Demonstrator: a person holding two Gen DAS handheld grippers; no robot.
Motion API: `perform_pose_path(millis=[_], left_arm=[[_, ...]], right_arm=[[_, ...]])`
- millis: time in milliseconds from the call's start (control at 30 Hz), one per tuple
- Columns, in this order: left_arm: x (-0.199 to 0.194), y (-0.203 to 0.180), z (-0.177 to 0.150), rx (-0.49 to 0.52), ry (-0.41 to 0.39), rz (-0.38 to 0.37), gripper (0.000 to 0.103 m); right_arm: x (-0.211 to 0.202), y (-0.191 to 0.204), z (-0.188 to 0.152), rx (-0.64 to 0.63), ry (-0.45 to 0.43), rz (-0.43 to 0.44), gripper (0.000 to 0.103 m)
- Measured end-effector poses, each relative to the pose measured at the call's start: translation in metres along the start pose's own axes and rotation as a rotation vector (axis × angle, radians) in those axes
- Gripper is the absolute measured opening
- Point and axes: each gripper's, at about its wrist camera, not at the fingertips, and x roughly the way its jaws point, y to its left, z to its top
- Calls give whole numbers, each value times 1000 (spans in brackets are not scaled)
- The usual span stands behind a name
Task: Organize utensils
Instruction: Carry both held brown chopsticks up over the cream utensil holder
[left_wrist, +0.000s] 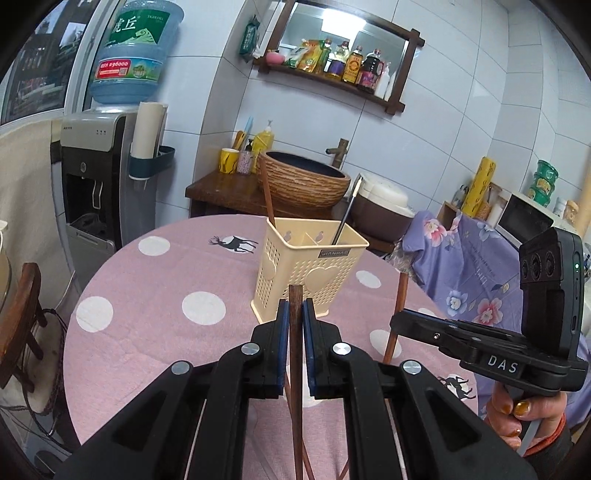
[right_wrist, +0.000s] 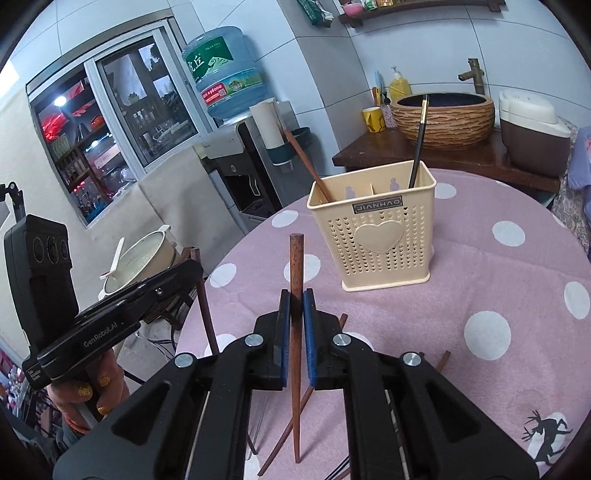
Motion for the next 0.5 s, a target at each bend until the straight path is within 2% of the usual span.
perform_pose_path(millis=[500], left_arm=[[-24,-5,22,33,-75,17,9]], right_arm=[[-16,0,20,-29,-23,-9,8]])
